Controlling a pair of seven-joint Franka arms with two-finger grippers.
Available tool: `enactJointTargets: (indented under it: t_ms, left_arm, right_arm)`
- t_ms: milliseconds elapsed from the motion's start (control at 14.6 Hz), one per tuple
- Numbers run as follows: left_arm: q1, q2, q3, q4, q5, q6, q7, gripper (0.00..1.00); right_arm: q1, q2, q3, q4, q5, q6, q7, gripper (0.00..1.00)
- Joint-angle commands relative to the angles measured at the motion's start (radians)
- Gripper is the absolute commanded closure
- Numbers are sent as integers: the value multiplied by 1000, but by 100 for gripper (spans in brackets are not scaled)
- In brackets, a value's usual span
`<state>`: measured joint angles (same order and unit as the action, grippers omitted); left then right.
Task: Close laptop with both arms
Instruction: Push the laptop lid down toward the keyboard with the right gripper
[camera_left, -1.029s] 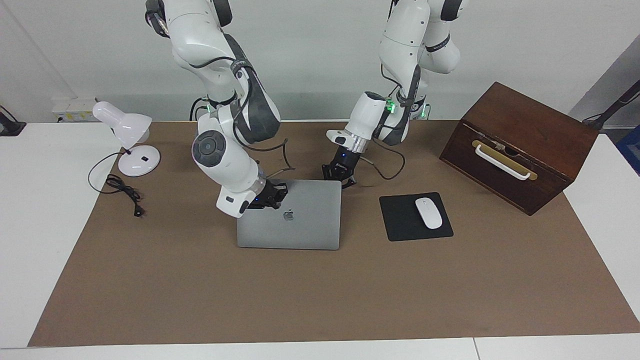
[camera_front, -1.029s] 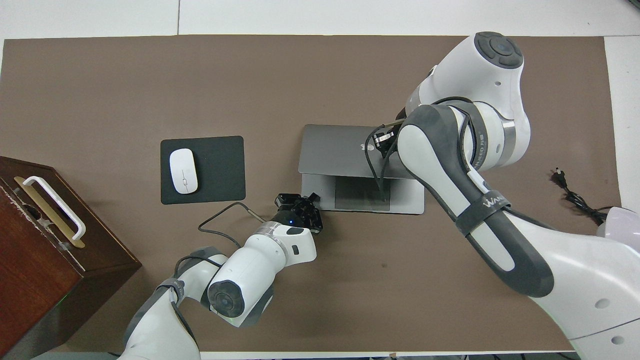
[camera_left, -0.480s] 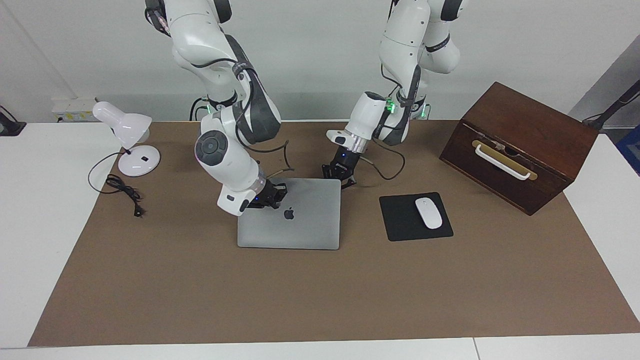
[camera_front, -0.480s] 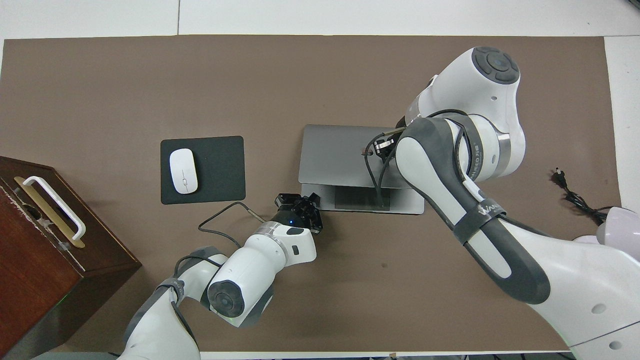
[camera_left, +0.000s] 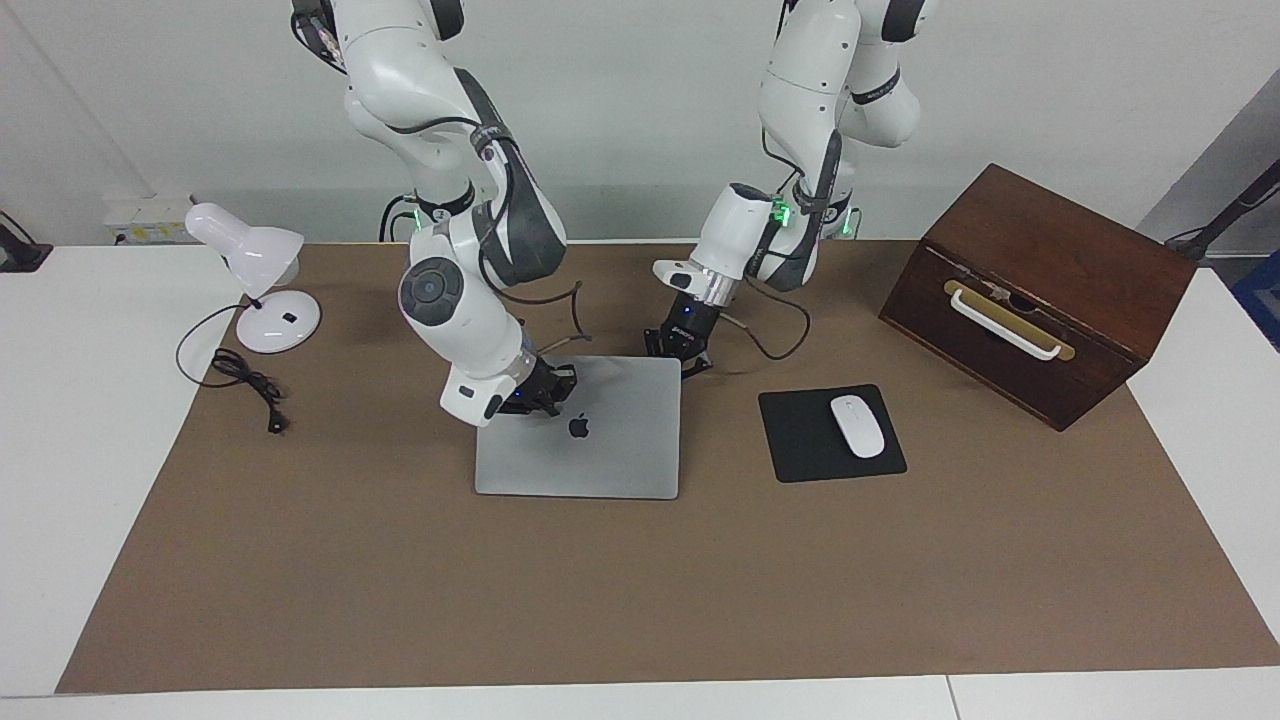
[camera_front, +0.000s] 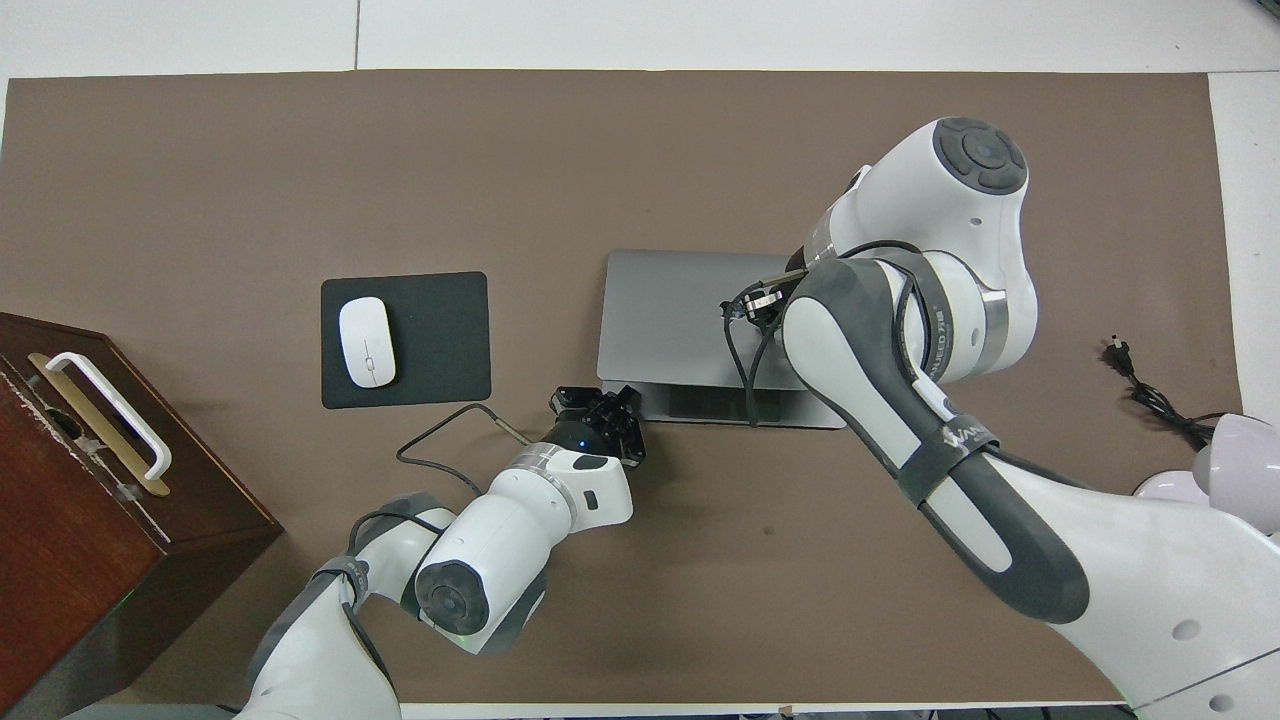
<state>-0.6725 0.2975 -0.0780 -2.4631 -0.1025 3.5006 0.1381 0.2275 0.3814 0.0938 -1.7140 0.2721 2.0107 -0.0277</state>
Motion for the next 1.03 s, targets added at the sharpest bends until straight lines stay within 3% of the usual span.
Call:
enactJointTargets:
  t_ms: [0, 480, 960]
  left_arm:
    - [28, 75, 9, 10, 17, 5, 28, 100]
    - [28, 75, 9, 10, 17, 5, 28, 100]
    - [28, 75, 9, 10, 17, 5, 28, 100]
  right_arm:
    - [-4, -39, 6, -65, 21, 34, 14, 100]
    - [-2, -65, 7, -145, 21, 109, 11, 100]
    - [-2, -64, 6, -157, 21, 114, 8, 100]
